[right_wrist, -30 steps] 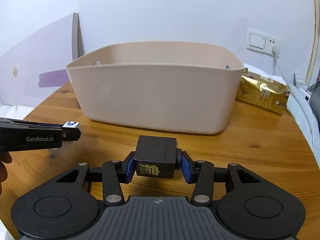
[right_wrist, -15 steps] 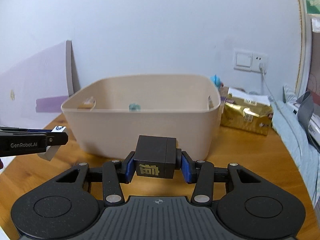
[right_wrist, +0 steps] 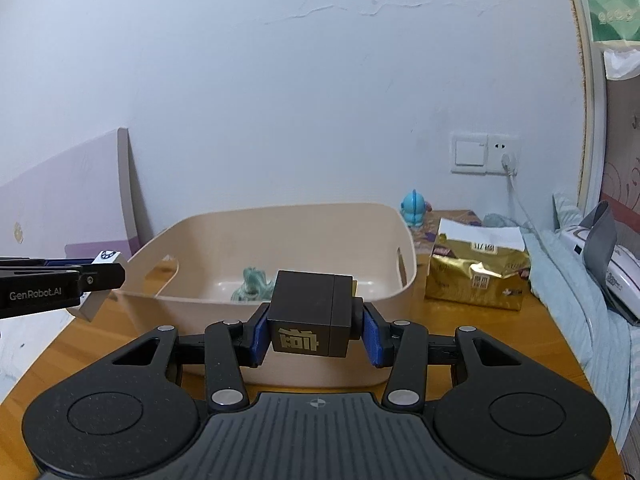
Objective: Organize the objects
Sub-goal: 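Lift and carry the white box with the left tool while the right tool carries the cube to the basket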
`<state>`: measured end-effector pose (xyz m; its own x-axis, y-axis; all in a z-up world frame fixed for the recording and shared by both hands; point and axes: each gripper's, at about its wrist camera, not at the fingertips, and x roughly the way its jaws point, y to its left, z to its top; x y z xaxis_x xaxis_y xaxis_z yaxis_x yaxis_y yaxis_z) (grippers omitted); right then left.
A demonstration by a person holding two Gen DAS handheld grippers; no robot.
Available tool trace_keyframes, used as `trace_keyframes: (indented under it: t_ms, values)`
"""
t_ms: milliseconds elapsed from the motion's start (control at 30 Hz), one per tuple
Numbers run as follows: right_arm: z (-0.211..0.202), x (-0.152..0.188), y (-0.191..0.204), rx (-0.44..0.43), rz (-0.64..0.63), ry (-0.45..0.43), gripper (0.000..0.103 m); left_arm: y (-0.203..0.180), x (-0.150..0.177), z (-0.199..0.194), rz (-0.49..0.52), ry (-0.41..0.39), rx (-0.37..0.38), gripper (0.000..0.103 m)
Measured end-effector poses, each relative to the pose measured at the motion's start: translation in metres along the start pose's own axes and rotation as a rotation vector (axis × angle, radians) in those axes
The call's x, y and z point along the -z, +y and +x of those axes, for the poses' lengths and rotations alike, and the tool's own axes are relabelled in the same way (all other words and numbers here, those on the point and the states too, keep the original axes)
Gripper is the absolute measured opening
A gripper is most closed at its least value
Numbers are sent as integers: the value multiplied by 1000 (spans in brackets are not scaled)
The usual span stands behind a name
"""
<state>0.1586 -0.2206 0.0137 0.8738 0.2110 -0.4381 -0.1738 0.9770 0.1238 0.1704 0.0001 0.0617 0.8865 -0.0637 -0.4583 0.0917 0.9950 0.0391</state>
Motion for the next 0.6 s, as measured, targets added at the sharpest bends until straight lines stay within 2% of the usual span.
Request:
trace_keyframes:
  t_ms: [600]
  values:
    - [39,-28,-10,21,7,-22,44,-9,-26,51,27,-6,19,31]
